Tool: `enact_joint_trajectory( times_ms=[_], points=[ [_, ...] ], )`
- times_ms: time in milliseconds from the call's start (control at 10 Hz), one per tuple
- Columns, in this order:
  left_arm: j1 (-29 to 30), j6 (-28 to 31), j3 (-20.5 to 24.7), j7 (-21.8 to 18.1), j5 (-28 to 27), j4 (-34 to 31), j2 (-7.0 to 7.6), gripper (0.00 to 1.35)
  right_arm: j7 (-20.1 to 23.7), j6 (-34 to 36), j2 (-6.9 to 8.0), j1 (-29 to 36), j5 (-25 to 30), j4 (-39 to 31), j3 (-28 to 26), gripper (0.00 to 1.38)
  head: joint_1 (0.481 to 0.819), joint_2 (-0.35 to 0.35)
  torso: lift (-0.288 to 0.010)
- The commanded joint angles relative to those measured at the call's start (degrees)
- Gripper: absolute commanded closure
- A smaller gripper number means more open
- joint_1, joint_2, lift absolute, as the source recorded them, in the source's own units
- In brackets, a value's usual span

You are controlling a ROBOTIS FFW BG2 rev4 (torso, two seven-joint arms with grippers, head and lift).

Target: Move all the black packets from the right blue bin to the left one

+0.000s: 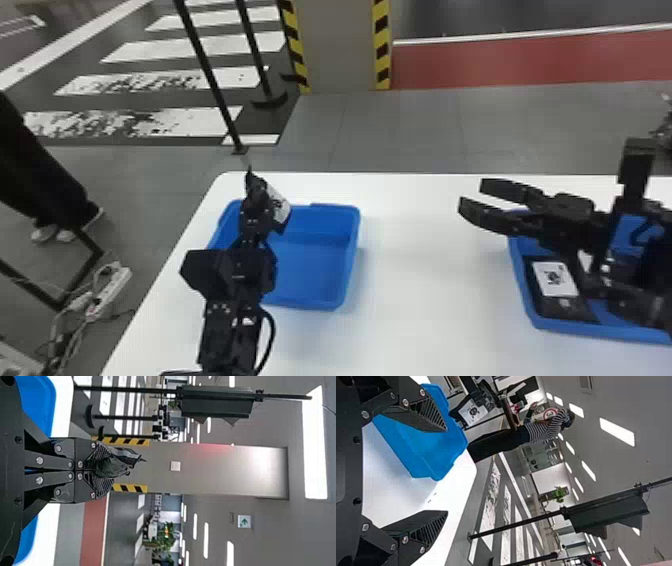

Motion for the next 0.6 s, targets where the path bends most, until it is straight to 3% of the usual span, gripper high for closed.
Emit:
enact_joint_trajectory(
  times_ms=[0, 200, 300, 500],
  points=[
    [0.0, -1.9, 0.2, 1.2, -1.2, 2.1, -0.15, 1.06, -0.4, 0.2, -0.33, 0.5, 1.2, -1.6, -1.9, 0.34, 0.695, 0.222, -0.11],
    [-0.1, -9.6, -1.6, 1.2, 5.4, 6.8, -0.15, 0.19, -5.5, 2.7, -0.24, 5.5, 3.8, -10.8, -4.0, 0.33, 0.695, 0.209, -0.11],
    [0.3, -12.2, -2.4, 0.9, 5.4, 6.8, -0.15, 0.0, -8.3, 4.1, -0.24, 9.0, 4.4, -16.0, -5.4, 0.33, 0.695, 0.194, -0.11],
    [3.0, -16.7, -6.1, -0.2, 10.8, 6.8, -0.15, 0.03, -14.7, 7.2, 0.02, 17.0, 4.8, -27.8, -8.3, 0.33, 0.695, 0.152, -0.11]
  ],
)
